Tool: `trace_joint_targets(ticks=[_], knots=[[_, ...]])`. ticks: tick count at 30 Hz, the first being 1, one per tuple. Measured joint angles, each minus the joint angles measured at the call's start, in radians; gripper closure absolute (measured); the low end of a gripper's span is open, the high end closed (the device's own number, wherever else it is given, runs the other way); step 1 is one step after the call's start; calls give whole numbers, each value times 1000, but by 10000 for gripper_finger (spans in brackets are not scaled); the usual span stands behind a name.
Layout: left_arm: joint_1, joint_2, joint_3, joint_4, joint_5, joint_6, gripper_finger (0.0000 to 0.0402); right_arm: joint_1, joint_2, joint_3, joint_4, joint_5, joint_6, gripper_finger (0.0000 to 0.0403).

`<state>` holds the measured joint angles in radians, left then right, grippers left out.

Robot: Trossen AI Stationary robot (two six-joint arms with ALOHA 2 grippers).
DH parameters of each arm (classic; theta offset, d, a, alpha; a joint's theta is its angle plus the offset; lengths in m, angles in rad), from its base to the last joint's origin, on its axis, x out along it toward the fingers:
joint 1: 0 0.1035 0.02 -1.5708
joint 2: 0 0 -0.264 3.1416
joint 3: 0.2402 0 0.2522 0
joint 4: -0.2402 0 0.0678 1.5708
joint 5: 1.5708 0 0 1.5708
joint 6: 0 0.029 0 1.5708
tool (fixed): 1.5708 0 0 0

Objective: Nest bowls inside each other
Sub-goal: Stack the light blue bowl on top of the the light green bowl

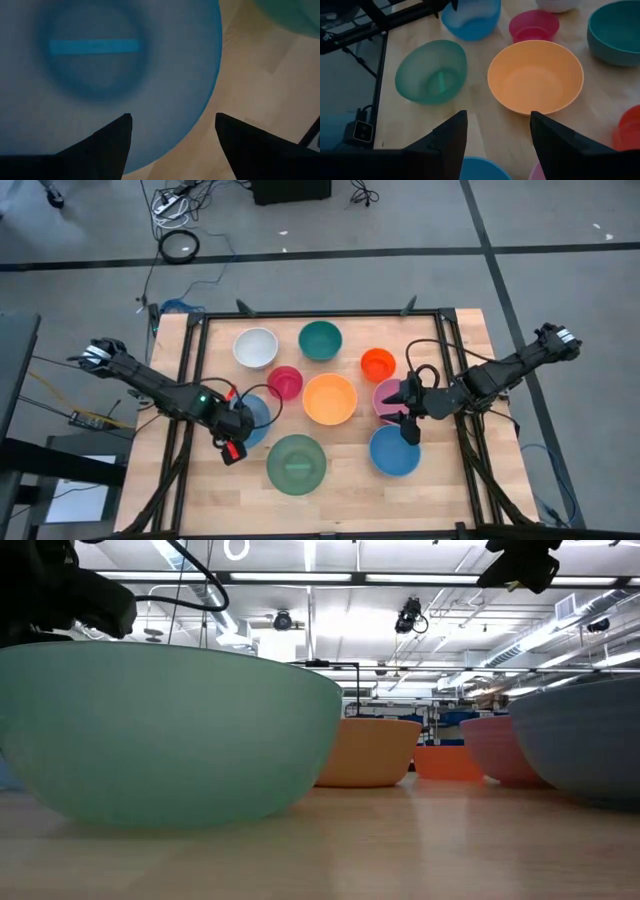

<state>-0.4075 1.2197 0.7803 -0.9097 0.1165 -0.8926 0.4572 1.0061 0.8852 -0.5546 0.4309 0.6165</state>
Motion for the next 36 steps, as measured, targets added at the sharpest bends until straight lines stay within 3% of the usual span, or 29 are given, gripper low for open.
trace_joint_targets(ticks=[23, 28, 36], knots=[[-14, 113, 0, 33, -60, 36, 113, 8, 0, 0, 0, -1, 1, 199], [-14, 113, 0, 33, -98, 36, 161, 8, 0, 0, 1, -2, 1, 199], [-14, 113, 0, 59, -97, 42, 292, 8, 0, 0, 1, -2, 2, 199]])
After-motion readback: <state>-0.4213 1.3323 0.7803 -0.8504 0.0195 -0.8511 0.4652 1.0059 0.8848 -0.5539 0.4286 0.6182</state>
